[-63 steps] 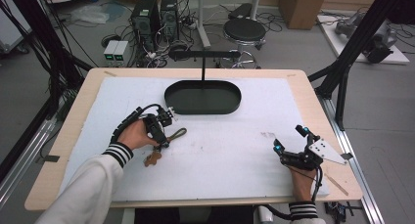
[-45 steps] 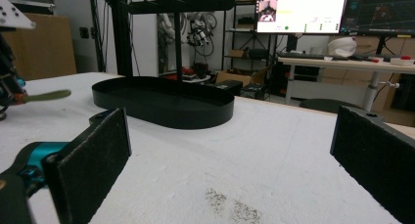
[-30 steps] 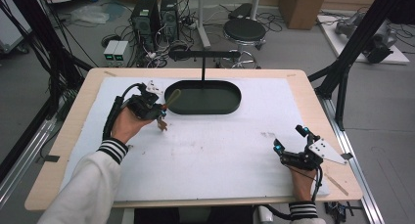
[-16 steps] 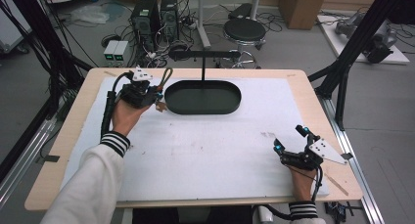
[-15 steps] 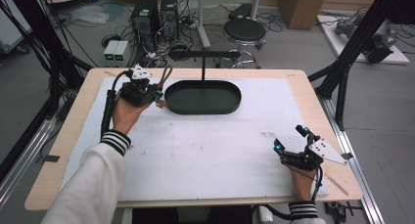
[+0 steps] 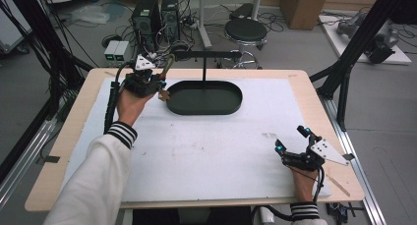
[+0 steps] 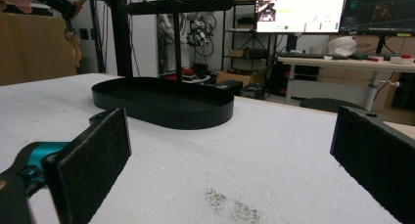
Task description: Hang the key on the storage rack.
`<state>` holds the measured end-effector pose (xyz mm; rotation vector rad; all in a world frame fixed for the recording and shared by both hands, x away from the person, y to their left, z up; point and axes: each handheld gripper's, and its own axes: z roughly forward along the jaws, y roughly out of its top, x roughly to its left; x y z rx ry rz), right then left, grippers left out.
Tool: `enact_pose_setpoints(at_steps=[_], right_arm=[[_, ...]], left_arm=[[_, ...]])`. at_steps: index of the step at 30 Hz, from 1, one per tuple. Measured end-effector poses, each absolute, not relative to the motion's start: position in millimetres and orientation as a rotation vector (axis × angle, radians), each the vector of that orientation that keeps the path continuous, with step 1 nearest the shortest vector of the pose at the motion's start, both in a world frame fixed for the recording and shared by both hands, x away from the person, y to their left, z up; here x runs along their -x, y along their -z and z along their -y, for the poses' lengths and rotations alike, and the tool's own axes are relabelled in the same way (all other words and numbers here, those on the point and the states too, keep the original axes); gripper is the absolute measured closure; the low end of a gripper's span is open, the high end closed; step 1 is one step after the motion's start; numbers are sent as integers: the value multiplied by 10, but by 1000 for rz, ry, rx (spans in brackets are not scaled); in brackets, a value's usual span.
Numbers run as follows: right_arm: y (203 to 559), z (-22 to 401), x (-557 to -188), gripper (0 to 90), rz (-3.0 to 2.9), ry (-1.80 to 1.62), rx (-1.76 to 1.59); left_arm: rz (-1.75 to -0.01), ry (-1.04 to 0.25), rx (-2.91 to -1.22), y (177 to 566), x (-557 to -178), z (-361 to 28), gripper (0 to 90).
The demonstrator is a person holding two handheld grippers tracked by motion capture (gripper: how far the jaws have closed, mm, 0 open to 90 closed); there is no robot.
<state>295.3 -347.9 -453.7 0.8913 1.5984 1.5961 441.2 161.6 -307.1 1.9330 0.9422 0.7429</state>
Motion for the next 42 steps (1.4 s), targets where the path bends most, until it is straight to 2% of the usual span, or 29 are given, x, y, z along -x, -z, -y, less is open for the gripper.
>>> enact_pose_setpoints(at_steps=[11,42], right_arm=[[4537,3480,-2954,5,-1598,-1596,-889],[4537,3481,-2954,5,-1597,-1597,-890]], left_arm=[[-941,-763,-1908,3023,-4567,-1524,733],[-1009,-768,-1919,3304,-4767,-1397,732]])
